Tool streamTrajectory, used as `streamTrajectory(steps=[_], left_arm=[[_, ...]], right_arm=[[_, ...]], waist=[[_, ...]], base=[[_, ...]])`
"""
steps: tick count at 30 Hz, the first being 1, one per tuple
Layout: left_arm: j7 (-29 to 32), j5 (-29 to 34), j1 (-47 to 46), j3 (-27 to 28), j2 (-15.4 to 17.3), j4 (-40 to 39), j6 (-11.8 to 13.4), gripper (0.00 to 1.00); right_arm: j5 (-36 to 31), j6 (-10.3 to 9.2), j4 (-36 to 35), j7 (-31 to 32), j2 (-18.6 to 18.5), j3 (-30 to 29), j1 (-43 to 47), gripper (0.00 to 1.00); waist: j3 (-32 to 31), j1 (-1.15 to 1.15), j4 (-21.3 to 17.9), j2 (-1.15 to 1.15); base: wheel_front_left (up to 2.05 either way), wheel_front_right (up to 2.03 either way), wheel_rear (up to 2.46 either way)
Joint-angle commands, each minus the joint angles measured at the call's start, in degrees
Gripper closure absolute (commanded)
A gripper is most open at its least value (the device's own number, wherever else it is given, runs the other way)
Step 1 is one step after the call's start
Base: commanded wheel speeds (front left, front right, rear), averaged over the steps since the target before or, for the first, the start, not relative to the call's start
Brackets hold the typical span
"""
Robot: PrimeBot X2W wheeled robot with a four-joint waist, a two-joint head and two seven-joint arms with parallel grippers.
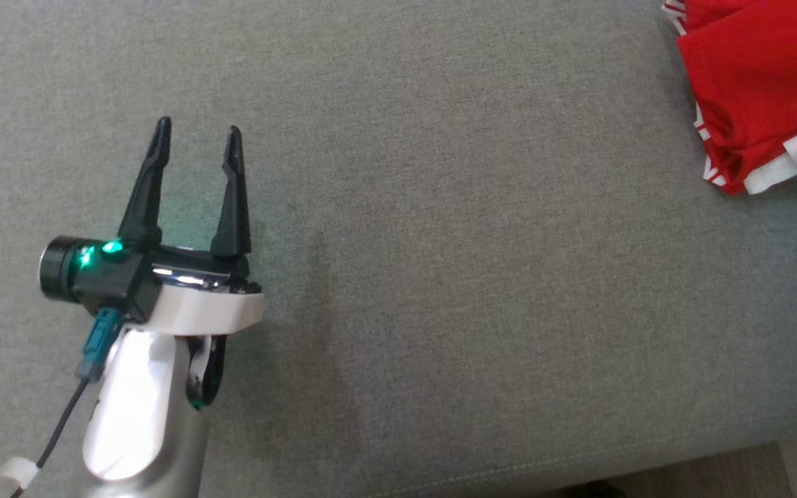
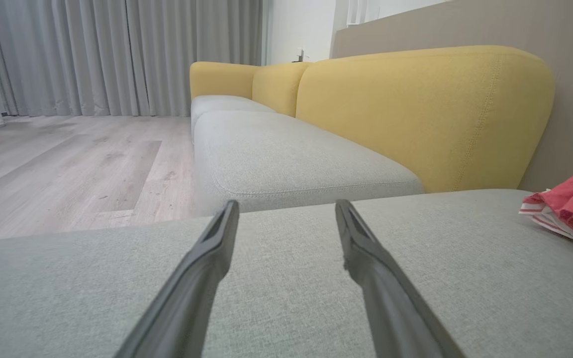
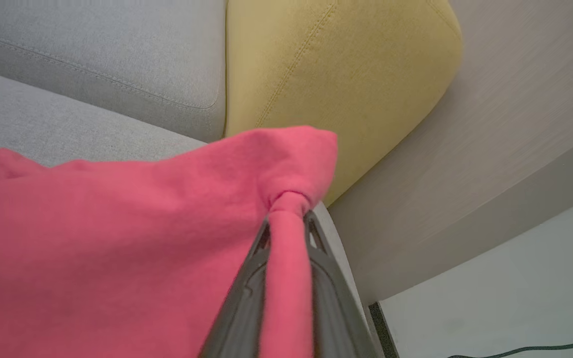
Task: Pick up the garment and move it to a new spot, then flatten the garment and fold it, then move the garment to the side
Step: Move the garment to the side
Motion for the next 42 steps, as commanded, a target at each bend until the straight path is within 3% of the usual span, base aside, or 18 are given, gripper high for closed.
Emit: streamTrajectory(steps=[1,3,4,17,22,27,32,42], left_arm=[[-0.28,0.63,-0.23,1.81,1.08,-1.94,-0.3,0.0],[-0.28,0.76,0.06,1.86,0.98,-1.86,-0.4,0.0],[-0.28,0.82,0.18,1.84,0.9,-1.81,-0.43,0.0],[-0.28,0.2,2.38,2.23,-0.15,-1.58,-0.45,0.0],[-0.28,-0.08,4.21,2.38,-0.45,-1.82,-0.37,0.0],[-0.28,-0.38,6.43,2.61,-0.63,-2.15,-0.17,0.0],[-0.28,-1.57,9.23,3.18,-0.79,-2.72,0.62,0.0],[-0.28,-5.55,14.24,2.46,-0.89,-2.61,1.89,0.0]], right_arm=[[-0.03,-0.05,-1.67,-0.76,-1.19,-0.21,-0.66,1.0],[-0.63,-0.05,-1.74,-0.76,-0.68,0.02,-0.2,0.53],[-0.65,-0.05,-1.67,-0.56,-0.4,-0.16,-0.01,0.0],[0.62,-0.05,-6.85,-1.67,4.81,1.27,2.53,0.0],[3.76,-0.05,-12.26,-3.1,10.41,3.97,5.15,0.0],[8.24,-0.05,-18.02,-6.38,18.53,3.87,9.02,0.0],[10.74,-0.05,-19.71,-10.45,25.18,3.4,13.54,0.0],[20.27,-0.05,-19.82,-14.48,26.57,5.38,27.07,0.0]], waist=[[-0.25,0.0,0.01,0.0],[-0.64,0.0,0.0,0.0],[-0.87,0.0,0.03,0.0],[-7.38,0.0,0.84,0.0],[-11.31,0.0,1.62,0.0],[-14.48,0.0,2.31,0.0],[-16.47,0.0,2.77,0.0],[-18.5,0.0,5.32,0.0]], base=[[0.0,0.0,0.0],[0.0,0.0,0.0],[0.0,0.0,0.0],[0.0,0.0,0.0],[0.0,0.0,0.0],[0.0,0.0,0.0],[0.0,0.0,0.0],[0.0,0.0,0.0]])
